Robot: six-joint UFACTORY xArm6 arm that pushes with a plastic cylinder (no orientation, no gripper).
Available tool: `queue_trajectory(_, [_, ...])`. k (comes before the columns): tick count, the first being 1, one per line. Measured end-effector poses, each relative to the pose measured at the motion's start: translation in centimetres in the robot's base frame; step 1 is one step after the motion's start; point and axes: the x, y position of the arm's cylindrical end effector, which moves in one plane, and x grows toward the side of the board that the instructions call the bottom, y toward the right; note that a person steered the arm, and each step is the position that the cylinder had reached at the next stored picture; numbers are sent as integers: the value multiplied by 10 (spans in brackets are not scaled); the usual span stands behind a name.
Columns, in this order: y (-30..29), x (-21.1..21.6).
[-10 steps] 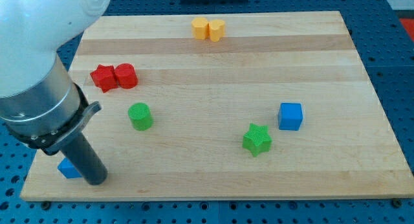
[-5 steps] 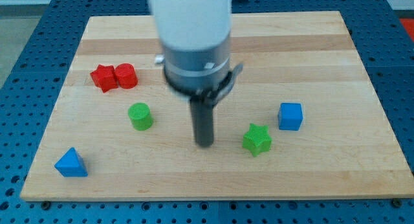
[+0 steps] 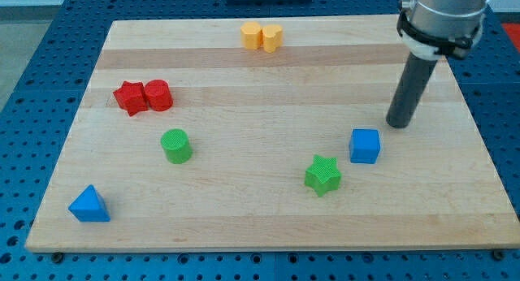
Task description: Slide the blue cube slightly left
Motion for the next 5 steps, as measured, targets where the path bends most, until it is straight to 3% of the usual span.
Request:
queue_trajectory(2, [0,39])
queue_trajectory(5, [-54,32])
